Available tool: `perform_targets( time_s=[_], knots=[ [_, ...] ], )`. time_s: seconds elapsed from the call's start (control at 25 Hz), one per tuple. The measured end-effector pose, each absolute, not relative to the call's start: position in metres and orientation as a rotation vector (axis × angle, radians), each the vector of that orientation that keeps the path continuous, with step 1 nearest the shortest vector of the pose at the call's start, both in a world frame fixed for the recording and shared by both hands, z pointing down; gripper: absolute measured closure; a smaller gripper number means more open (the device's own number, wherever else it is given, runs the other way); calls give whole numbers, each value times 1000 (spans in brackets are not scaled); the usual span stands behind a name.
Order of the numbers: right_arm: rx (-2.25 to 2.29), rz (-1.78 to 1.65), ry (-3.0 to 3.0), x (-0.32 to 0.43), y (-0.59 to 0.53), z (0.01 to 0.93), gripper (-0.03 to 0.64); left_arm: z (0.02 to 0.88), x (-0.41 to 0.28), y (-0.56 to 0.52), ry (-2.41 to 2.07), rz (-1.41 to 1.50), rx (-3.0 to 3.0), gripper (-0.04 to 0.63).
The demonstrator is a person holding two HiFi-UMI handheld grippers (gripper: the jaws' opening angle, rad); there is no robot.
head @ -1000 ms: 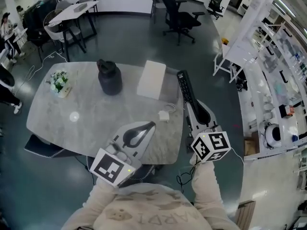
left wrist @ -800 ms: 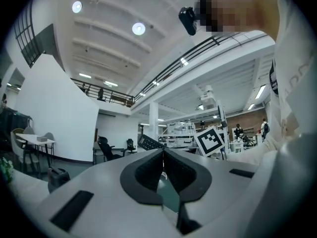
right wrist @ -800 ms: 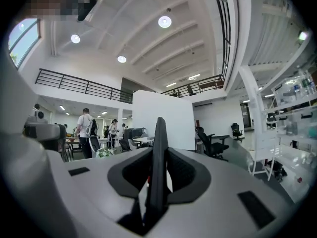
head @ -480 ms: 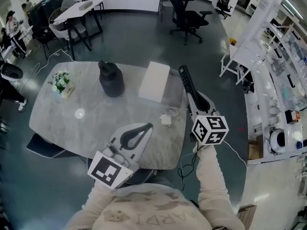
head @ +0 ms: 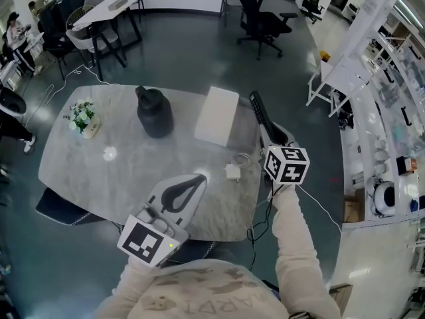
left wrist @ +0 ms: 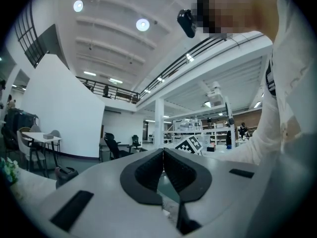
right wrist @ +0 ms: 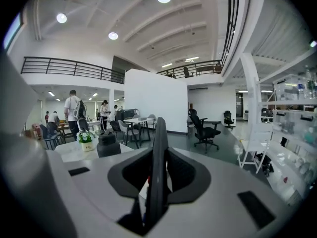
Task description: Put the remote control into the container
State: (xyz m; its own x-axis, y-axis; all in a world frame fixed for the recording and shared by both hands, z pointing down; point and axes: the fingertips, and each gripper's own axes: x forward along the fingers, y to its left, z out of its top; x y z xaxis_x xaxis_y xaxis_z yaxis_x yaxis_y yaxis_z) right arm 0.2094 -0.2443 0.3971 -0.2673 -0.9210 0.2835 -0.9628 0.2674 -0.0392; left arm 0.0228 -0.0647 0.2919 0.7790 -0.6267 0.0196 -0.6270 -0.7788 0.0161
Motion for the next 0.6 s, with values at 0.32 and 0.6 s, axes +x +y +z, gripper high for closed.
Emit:
perform_targets(
  time_s=[0.32,0.6],
  knots=[
    [1730,366,-2234,214,-283,442,525,303,16,-77,-1056,52,2903,583],
    [1713,414,-2178,214,-310,475,525,316,6,-86,-1082,87,2868,583]
  ],
)
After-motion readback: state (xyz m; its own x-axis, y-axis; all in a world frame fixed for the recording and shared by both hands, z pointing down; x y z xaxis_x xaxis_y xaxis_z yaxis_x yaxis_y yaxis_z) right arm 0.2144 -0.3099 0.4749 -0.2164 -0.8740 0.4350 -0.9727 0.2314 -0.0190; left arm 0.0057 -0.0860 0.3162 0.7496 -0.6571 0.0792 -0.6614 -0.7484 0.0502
